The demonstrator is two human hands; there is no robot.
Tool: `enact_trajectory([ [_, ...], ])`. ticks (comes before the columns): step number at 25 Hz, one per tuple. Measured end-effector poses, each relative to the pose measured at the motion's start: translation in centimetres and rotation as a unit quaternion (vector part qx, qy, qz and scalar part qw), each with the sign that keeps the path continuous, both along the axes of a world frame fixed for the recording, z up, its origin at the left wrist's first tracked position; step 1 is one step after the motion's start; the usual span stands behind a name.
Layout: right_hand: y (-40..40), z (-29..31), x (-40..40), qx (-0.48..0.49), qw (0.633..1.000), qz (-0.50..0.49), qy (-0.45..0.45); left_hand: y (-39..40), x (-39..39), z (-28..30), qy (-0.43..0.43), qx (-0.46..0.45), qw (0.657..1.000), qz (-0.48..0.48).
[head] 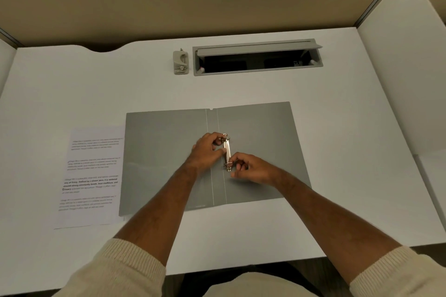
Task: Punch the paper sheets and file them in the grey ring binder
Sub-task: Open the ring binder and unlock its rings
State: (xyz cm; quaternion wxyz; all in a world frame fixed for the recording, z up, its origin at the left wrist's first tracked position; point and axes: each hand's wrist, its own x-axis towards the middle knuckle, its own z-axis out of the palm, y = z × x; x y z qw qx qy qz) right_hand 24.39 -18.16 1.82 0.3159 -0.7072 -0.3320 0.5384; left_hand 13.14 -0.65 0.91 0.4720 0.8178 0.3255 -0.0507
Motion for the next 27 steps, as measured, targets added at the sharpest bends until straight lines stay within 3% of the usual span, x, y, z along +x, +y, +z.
enact_trajectory([
  [27,-0.2,0.0,0.0,-0.004,1.0,0.0,0.002,0.9,0.3,0.0,-0.021,-0.1,0.994,0.036],
])
